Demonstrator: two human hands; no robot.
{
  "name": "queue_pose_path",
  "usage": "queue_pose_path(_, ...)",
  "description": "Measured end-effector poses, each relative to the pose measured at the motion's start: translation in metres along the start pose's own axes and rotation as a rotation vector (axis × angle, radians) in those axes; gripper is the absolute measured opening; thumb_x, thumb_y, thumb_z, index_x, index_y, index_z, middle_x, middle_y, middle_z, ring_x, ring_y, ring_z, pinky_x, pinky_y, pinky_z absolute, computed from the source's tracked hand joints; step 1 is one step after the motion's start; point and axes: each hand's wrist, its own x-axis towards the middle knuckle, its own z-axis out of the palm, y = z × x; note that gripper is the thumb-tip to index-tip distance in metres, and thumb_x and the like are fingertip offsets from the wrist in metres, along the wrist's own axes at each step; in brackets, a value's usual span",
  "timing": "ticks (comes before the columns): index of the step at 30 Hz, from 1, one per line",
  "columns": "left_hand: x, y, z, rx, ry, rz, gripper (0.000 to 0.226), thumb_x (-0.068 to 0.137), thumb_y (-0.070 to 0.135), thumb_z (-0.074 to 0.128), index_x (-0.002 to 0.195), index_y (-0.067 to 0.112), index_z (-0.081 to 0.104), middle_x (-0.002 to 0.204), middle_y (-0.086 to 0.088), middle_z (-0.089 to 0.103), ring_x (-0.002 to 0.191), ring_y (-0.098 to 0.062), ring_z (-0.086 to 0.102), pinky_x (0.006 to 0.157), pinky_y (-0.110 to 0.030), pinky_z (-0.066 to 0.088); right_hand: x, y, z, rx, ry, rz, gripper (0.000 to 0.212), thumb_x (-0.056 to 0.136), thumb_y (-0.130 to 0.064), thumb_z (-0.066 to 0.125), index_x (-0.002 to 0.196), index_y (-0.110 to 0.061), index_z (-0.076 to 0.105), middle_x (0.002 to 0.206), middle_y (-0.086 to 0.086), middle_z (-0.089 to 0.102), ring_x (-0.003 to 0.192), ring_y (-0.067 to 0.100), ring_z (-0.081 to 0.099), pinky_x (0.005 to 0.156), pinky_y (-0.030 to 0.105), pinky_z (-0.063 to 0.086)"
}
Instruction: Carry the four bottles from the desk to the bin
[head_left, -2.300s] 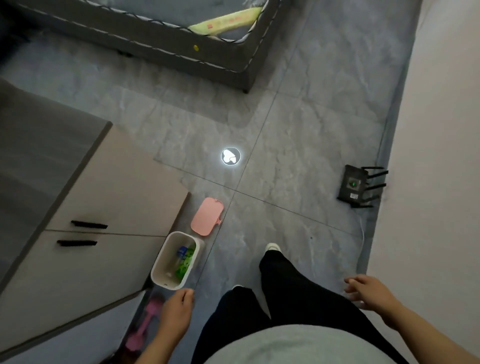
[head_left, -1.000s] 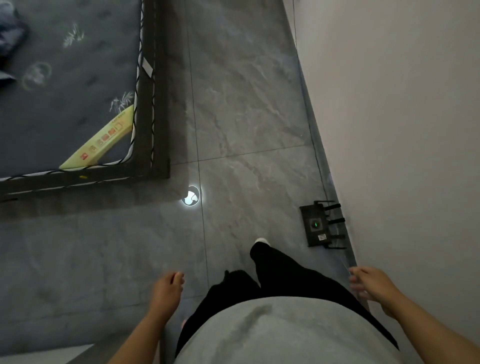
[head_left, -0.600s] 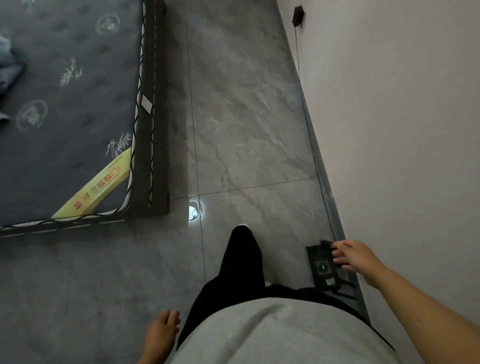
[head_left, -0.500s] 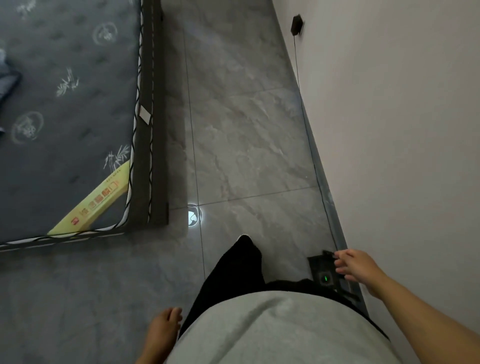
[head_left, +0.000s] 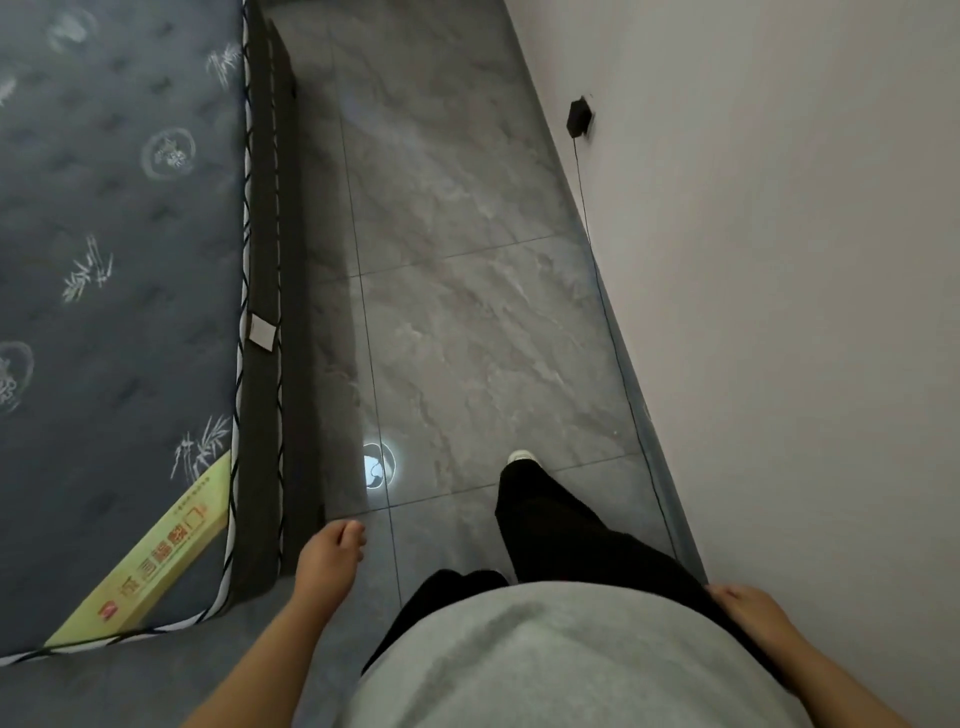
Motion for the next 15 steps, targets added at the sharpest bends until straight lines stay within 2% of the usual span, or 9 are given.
queue_pose_path(2,0.016,0.024,0.002,0.003,0.021,-0.008,0.024,0.093,0.013,0.048,0.09,-0.003,0.066,0.079,-0.013,0.063,0.068,-0.022,0.056,0.072,-0.032,0.043,0.018,-0.041,-0.017,0.002,-0.002,-0.011,0.032,0.091,-0.005,0.044,0.094,0.025,0.055,0.097,0.043,0.059,0.086,0.041,0.062,0.067,0.038,0.039)
queue_pose_path(3,0.021,0.033,0.004,0.01,0.024,-0.014,0.024,0.094,0.014,0.048,0.092,-0.002,0.066,0.079,-0.011,0.064,0.068,-0.021,0.057,0.071,-0.031,0.043,0.026,-0.064,-0.026,0.037,-0.011,-0.011,0.033,0.091,-0.004,0.043,0.099,0.026,0.053,0.09,0.044,0.056,0.081,0.043,0.058,0.066,0.035,0.036)
queue_pose_path(4,0.026,0.041,0.005,0.015,0.022,-0.023,0.024,0.094,0.016,0.048,0.093,0.0,0.066,0.08,-0.01,0.064,0.069,-0.02,0.058,0.07,-0.031,0.044,0.034,-0.087,-0.036,0.1,-0.024,-0.018,0.034,0.093,-0.003,0.041,0.105,0.026,0.052,0.088,0.04,0.056,0.081,0.043,0.056,0.068,0.036,0.038)
queue_pose_path(6,0.034,0.059,0.007,0.004,0.007,-0.072,0.024,0.095,0.017,0.047,0.094,0.002,0.065,0.083,-0.01,0.065,0.076,-0.023,0.061,0.074,-0.037,0.047,0.048,-0.138,-0.055,0.189,-0.024,-0.04,0.034,0.096,-0.005,0.039,0.114,0.02,0.052,0.103,0.039,0.059,0.095,0.046,0.06,0.086,0.05,0.047)
queue_pose_path(7,0.037,0.067,0.007,-0.007,-0.005,-0.103,0.024,0.095,0.017,0.046,0.094,0.002,0.065,0.085,-0.012,0.065,0.077,-0.025,0.061,0.078,-0.042,0.049,0.052,-0.164,-0.064,0.195,-0.011,-0.054,0.033,0.096,-0.007,0.038,0.116,0.014,0.054,0.113,0.037,0.059,0.101,0.045,0.06,0.096,0.053,0.044)
queue_pose_path(9,0.043,0.08,0.005,-0.018,-0.006,-0.161,0.025,0.095,0.016,0.046,0.095,-0.001,0.064,0.089,-0.017,0.065,0.074,-0.023,0.057,0.081,-0.046,0.049,0.059,-0.213,-0.077,0.181,-0.005,-0.094,0.032,0.097,-0.01,0.038,0.117,0.005,0.056,0.116,0.03,0.06,0.099,0.039,0.06,0.101,0.05,0.042)
queue_pose_path(12,0.061,0.096,-0.002,0.006,0.031,-0.204,0.026,0.094,0.012,0.048,0.098,-0.005,0.066,0.091,-0.02,0.067,0.068,-0.02,0.053,0.061,-0.032,0.04,0.078,-0.273,-0.088,0.151,-0.027,-0.138,0.031,0.097,-0.011,0.037,0.118,0.002,0.056,0.104,0.02,0.06,0.103,0.039,0.061,0.099,0.048,0.043)
queue_pose_path(15,0.089,0.119,-0.012,-0.003,0.059,-0.247,0.025,0.093,0.009,0.049,0.095,-0.007,0.068,0.089,-0.02,0.067,0.069,-0.021,0.054,0.06,-0.03,0.035,0.093,-0.322,-0.093,0.132,-0.026,-0.135,0.031,0.097,-0.01,0.036,0.117,0.002,0.056,0.103,0.02,0.059,0.106,0.04,0.06,0.1,0.049,0.043)
